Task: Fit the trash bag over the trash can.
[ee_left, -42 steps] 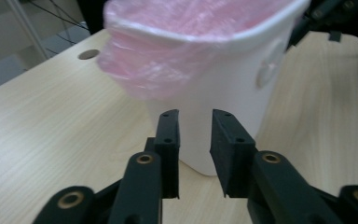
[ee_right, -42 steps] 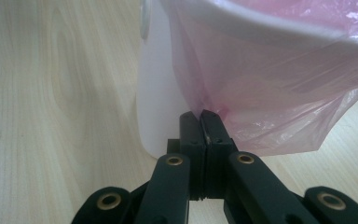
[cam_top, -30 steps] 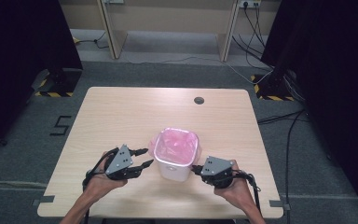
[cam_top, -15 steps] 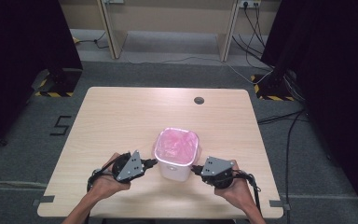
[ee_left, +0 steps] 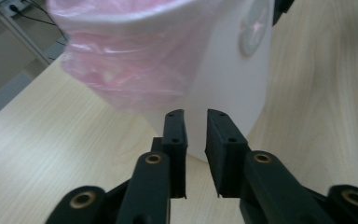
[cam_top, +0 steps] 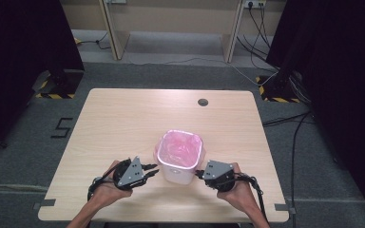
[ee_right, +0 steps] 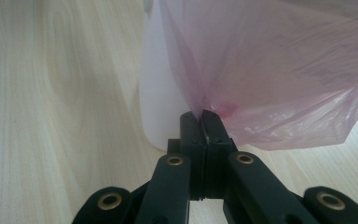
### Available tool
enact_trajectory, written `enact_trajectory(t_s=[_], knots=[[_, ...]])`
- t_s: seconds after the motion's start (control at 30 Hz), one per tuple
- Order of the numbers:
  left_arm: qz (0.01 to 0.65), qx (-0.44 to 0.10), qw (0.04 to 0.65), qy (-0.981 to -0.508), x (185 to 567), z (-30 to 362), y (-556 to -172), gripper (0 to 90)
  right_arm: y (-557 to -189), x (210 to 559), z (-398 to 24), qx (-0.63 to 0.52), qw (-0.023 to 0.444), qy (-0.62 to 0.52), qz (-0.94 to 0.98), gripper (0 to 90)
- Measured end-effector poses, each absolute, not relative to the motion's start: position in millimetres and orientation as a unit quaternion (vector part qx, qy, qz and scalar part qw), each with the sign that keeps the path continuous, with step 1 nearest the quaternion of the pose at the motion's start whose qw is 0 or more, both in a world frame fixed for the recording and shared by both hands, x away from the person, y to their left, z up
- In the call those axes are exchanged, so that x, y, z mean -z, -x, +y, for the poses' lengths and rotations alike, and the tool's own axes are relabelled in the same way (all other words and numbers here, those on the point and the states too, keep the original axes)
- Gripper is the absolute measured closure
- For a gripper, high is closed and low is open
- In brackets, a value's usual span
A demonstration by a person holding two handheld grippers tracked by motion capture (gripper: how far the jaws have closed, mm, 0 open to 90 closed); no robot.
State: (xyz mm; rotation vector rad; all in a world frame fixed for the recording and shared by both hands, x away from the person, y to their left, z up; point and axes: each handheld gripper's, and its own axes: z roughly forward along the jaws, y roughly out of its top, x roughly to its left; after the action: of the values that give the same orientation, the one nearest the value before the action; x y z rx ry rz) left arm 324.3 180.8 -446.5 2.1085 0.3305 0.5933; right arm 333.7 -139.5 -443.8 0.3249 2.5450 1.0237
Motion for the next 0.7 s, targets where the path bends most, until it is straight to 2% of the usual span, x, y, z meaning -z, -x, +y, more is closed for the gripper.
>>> enact_trajectory(t_s=[0.23, 0.33, 0.4, 0.5, 0.7], knots=[[0.158, -0.272, 0.461, -0.83, 441, 181, -322, 52.3, -333, 442, -139, -0.367, 0.184, -0.116, 0.905, 87.7], [0.153, -0.274, 0.466, -0.827, 438, 175, -321, 46.4, -333, 442, -140, -0.369, 0.183, -0.118, 0.904, 86.9], [0.146, -0.277, 0.468, -0.826, 435, 172, -322, 45.9, -333, 442, -140, -0.369, 0.182, -0.123, 0.903, 86.2], [0.124, -0.273, 0.465, -0.833, 433, 168, -324, 53.4, -333, 440, -141, -0.38, 0.183, -0.124, 0.898, 85.5], [0.113, -0.268, 0.446, -0.846, 435, 166, -325, 87.3, -333, 436, -144, -0.384, 0.19, -0.126, 0.895, 85.8]])
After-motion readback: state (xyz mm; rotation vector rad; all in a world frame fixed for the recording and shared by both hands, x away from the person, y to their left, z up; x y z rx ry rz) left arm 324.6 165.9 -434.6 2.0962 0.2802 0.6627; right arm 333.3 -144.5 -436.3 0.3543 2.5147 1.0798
